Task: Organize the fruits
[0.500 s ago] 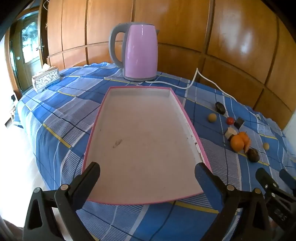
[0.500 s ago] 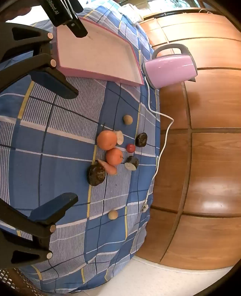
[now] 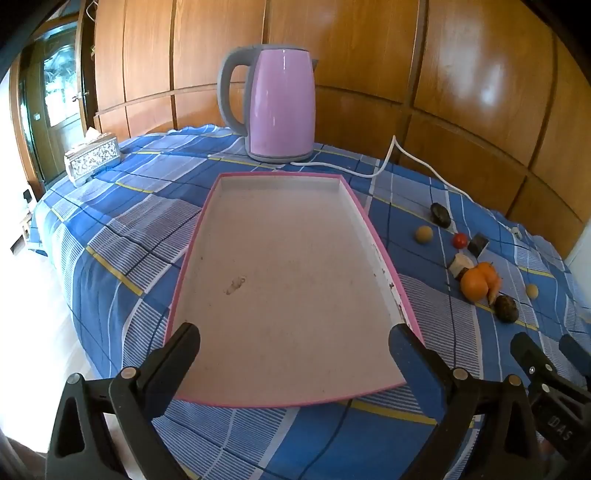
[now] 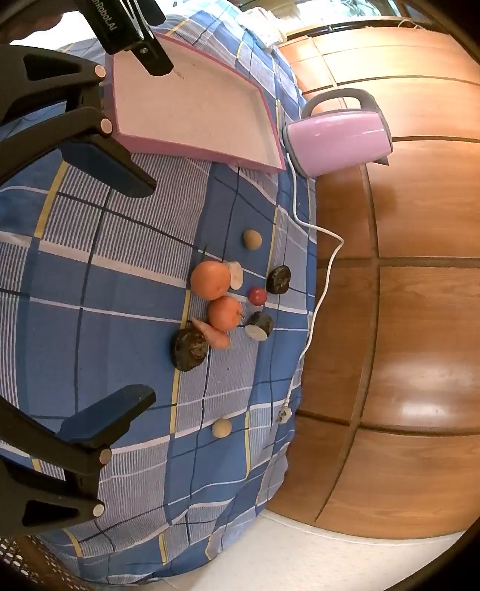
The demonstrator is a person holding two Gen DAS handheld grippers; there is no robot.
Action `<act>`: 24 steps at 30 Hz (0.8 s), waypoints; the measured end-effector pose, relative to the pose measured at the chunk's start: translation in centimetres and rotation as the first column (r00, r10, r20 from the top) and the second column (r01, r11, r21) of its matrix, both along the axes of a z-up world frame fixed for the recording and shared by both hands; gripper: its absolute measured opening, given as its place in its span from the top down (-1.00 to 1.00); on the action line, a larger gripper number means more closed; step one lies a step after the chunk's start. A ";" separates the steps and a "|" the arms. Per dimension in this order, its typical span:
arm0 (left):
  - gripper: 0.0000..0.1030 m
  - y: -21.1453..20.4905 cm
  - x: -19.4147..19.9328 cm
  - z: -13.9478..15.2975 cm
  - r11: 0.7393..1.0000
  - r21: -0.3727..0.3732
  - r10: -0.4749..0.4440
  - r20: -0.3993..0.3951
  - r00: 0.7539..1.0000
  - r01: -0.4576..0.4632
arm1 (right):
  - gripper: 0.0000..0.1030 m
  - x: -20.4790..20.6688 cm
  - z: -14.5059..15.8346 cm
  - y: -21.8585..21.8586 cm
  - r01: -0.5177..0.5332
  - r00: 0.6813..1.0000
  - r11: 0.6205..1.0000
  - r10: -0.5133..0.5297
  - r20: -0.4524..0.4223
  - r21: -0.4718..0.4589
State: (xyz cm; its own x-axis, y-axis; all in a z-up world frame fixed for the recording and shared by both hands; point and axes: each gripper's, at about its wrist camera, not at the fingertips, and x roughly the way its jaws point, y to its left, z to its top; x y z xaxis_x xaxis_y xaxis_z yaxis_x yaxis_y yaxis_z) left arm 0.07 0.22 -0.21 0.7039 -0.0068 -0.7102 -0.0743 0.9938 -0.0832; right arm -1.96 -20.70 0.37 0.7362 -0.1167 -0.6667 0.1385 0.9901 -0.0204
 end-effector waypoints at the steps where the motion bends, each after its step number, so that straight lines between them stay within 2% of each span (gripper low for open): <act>1: -0.99 0.0 0.0 0.0 1.000 -0.001 0.000 -0.001 1.000 0.000 | -0.99 0.1 0.0 0.0 0.000 1.000 1.000 0.000 -0.001 0.001; 24: -0.99 0.1 0.0 0.1 1.000 -0.002 0.003 0.002 1.000 -0.003 | -0.99 0.0 0.1 0.3 -0.009 1.000 1.000 0.009 0.009 -0.011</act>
State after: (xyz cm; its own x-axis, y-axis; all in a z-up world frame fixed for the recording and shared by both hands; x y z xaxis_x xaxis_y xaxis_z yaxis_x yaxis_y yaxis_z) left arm 0.04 0.37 -0.07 0.7053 -0.0066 -0.7089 -0.0769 0.9933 -0.0858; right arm -1.93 -20.38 0.46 0.7431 -0.1173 -0.6588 0.1294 0.9911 -0.0306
